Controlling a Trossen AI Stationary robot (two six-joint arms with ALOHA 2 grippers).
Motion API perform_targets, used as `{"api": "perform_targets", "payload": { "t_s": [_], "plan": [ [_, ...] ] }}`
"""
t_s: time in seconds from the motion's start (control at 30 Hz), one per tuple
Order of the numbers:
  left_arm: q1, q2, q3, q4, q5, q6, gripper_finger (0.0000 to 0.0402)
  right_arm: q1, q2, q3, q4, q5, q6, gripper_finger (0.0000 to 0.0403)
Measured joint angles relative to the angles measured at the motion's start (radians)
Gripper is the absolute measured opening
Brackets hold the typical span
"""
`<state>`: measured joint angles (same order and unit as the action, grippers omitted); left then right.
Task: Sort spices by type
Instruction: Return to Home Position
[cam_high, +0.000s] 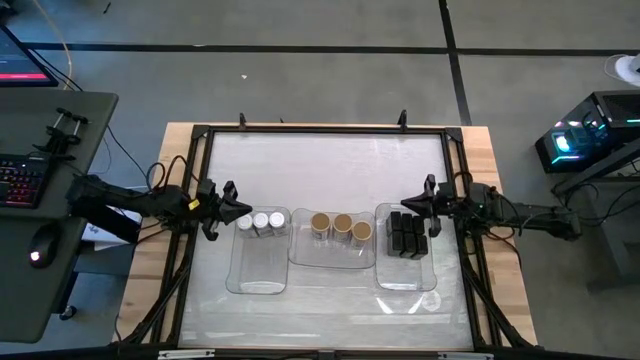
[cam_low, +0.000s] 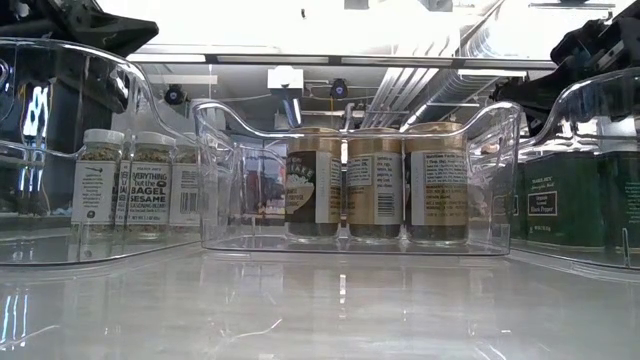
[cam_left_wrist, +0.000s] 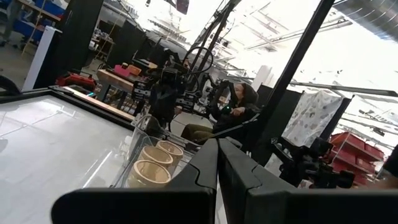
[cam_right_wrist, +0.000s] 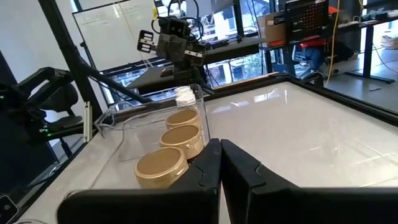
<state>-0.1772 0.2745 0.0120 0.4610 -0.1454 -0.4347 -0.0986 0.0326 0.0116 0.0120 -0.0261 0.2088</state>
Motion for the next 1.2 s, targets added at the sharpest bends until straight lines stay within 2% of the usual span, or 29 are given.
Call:
{"api": "perform_targets", "payload": {
  "t_s": [0.87, 1.07, 1.2],
  "plan": [
    [0.0, 0.0, 0.0, -0.001, 0.0, 0.001, 0.0, 0.0, 0.0, 0.0, -0.001, 0.0, 0.0, 0.0],
    [0.006, -0.034, 0.0, -0.134, 0.033, 0.205, 0.0, 0.0, 0.0, 0.0, -0.001, 0.0, 0.0, 0.0],
    [0.101, -0.129, 0.0, -0.257, 0.075, 0.407, 0.0, 0.0, 0.0, 0.0, -0.001, 0.0, -0.004, 0.0]
  ]
}}
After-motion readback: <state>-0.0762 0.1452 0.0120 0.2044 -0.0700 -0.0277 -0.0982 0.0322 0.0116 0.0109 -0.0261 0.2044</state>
